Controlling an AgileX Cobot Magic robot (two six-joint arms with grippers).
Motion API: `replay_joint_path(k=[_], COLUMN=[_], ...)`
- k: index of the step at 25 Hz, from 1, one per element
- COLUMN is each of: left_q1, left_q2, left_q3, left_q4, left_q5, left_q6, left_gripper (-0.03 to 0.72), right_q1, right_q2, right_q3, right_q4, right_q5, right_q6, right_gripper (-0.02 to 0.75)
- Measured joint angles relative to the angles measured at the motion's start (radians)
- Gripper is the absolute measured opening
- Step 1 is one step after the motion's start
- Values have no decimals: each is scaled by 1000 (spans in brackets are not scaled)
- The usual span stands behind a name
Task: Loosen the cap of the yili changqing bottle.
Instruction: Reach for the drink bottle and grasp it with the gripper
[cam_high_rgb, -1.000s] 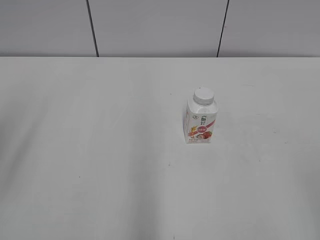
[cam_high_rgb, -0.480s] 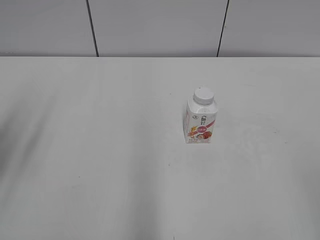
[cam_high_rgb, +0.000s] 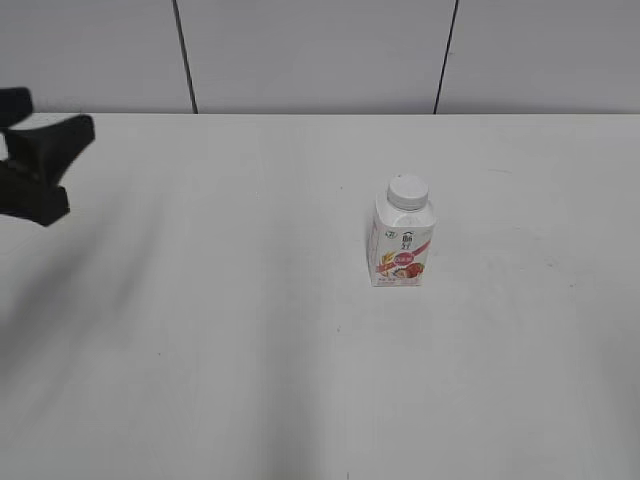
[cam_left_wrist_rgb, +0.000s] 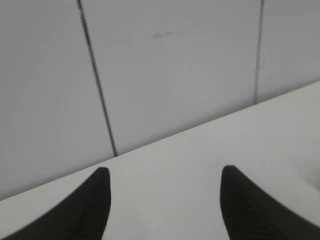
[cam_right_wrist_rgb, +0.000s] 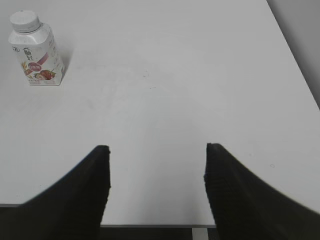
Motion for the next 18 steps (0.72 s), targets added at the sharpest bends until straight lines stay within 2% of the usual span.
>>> replay_joint_path(k=[7,13,18], left_q1=[1,1,1], left_q2=[257,440,577], left_q3=[-46,-245,-401], left_q4=[275,608,782], left_q5=[-167,-204,-256], left_q6=[-87,-320,-376], left_gripper=[428,428,433], right_q1=[0,0,0], right_q2=[0,0,0], right_q3=[0,0,0], right_q4=[0,0,0], right_q5=[0,0,0], right_q6=[0,0,0], right_gripper=[480,480,480])
